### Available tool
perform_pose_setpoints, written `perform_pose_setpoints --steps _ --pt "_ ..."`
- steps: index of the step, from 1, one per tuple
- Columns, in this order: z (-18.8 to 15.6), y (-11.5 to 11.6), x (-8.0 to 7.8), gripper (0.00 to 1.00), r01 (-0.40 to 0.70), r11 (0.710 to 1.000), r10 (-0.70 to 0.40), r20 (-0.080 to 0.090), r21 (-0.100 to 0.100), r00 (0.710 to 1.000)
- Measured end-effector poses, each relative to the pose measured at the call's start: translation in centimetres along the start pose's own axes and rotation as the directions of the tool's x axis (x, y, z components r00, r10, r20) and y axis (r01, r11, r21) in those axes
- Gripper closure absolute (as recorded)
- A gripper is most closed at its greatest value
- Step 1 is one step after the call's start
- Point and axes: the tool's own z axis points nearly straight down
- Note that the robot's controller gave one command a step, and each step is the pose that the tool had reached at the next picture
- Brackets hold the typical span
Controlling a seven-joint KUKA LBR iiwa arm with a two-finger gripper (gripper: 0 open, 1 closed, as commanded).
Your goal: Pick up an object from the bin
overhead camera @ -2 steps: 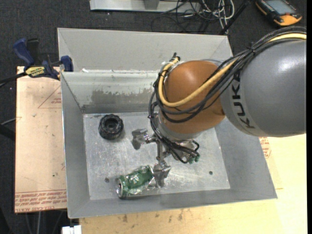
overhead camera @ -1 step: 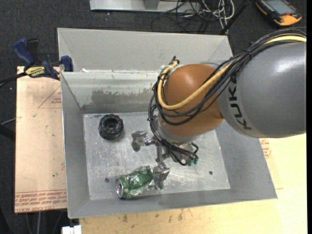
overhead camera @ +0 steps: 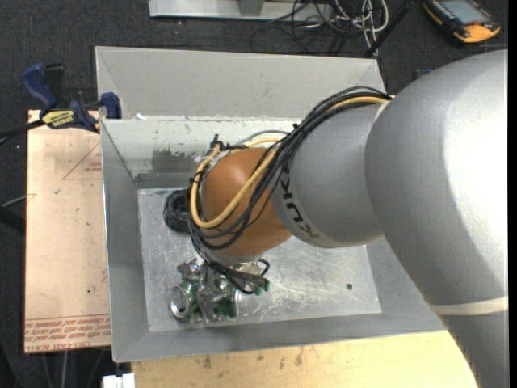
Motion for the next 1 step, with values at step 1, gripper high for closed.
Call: perform_pose_setpoints --steps 1 --pt "0.0 -0.01 0.0 1.0 0.0 1.0 0.0 0.0 0.0 1.0"
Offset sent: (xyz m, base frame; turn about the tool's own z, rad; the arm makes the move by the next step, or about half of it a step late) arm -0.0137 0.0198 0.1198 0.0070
